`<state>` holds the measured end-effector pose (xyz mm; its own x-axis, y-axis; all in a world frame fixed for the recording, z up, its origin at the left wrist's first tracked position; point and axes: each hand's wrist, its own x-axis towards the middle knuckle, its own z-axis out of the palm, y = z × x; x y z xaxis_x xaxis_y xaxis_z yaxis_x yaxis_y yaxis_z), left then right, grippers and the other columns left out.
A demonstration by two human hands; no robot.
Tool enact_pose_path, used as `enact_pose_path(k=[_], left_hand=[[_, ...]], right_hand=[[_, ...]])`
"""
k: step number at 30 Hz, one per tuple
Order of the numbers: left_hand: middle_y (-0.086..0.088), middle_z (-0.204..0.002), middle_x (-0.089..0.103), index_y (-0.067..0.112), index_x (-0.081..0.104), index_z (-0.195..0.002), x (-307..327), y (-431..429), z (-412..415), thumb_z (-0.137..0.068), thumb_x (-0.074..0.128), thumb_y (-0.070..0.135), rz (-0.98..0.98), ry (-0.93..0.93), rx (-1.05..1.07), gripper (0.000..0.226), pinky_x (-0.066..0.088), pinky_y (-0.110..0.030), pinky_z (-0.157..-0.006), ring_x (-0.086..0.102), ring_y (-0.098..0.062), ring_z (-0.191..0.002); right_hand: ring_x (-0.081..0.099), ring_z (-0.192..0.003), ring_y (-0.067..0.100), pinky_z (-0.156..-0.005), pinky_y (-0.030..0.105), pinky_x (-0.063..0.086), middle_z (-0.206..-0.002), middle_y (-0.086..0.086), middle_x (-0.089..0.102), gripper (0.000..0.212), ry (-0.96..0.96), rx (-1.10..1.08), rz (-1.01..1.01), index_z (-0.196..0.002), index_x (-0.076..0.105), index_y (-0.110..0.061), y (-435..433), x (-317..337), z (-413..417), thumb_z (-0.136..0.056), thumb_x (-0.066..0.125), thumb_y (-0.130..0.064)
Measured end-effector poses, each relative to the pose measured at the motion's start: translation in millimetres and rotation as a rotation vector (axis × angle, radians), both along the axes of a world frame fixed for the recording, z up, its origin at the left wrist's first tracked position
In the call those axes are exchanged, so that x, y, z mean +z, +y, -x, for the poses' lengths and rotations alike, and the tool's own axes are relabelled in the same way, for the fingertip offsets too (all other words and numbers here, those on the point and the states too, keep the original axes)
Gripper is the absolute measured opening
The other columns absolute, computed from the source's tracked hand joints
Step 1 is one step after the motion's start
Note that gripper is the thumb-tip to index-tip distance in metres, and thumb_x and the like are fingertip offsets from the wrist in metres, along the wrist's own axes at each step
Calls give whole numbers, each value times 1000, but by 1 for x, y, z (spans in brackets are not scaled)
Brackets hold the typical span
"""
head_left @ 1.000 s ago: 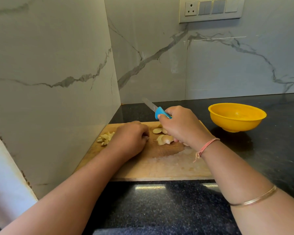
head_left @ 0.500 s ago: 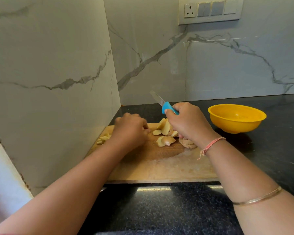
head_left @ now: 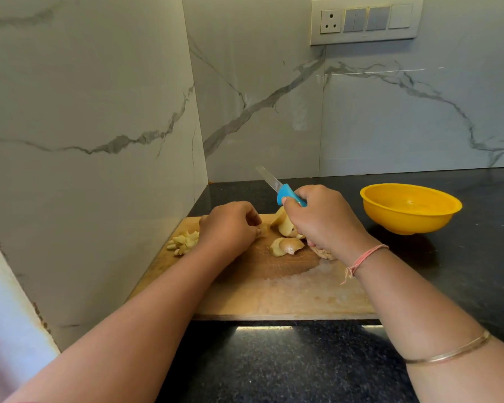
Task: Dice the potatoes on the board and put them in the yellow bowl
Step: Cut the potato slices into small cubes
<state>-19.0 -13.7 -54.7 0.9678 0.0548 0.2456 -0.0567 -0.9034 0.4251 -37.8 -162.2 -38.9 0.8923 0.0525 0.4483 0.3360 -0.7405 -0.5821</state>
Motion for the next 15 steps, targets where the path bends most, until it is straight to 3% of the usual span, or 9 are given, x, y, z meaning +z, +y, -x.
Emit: enact_pose_path(k=[4, 8, 11, 15], left_hand=[[10, -107, 65, 35, 62, -85, 6, 14, 14, -88, 67, 26, -66, -31, 80, 11, 45, -41, -97, 53, -16, -108], [12, -108, 66, 31, 67, -107, 6, 23, 22, -90, 64, 18, -34, 74, 34, 21, 48, -26, -85, 55, -6, -96], [12, -101, 67, 31, 61, -112, 3, 26, 25, -90, 62, 14, 13, 83, 32, 28, 53, -30, -85, 60, -6, -93], [14, -98, 68, 33, 57, -110, -2, 28, 26, -86, 69, 29, 17, 38, 72, 27, 50, -37, -91, 61, -9, -97]], right_hand=[[50, -55, 10, -50, 18, 43, -77, 0, 58, 31, 45, 15, 37, -116, 58, -13, 3, -1, 4, -98, 43, -33], [50, -55, 9, -47, 16, 40, -76, 0, 58, 31, 86, 28, 57, -115, 58, -13, 4, 0, 9, -98, 42, -33], [49, -52, 8, -43, 15, 36, -70, -2, 55, 29, 129, 52, 80, -114, 58, -16, 7, 0, 13, -98, 42, -34], [47, -45, 6, -37, 13, 34, -69, -3, 54, 30, 189, 99, 114, -123, 54, -18, 13, 1, 22, -98, 43, -32]])
